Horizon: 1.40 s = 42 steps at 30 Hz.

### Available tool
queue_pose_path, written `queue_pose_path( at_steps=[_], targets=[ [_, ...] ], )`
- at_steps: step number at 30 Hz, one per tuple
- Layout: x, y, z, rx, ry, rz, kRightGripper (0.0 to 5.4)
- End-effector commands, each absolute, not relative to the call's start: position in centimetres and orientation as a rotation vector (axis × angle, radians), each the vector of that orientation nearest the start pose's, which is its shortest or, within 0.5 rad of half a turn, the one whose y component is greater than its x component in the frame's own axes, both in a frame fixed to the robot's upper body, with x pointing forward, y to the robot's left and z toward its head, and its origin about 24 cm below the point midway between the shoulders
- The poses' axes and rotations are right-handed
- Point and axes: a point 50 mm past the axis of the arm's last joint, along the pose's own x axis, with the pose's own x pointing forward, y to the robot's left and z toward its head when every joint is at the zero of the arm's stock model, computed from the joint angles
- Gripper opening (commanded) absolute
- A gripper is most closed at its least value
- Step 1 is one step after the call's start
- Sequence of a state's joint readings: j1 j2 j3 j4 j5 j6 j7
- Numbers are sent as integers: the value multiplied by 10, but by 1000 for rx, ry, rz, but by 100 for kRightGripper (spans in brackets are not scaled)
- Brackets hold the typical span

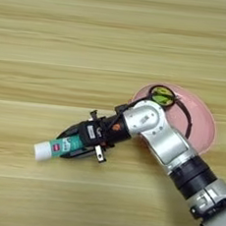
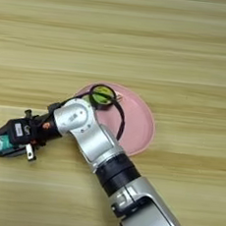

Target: Move the objects on the table

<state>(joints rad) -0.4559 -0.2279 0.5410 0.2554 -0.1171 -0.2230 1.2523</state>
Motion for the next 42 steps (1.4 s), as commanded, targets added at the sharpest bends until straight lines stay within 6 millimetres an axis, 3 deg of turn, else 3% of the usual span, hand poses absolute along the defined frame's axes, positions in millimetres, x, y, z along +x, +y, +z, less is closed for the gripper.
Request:
queue_pose_path(
  at_steps=[1,11,23,25,42],
  targets=[
    [260,-19,75,-757,-109,1730,167],
    [259,-15,54,-790,-47,1724,167],
    [262,-17,49,-800,-22,1739,167],
    [262,-17,50,-797,-25,1738,204],
    [263,-16,51,-780,-31,1727,367]
  ],
)
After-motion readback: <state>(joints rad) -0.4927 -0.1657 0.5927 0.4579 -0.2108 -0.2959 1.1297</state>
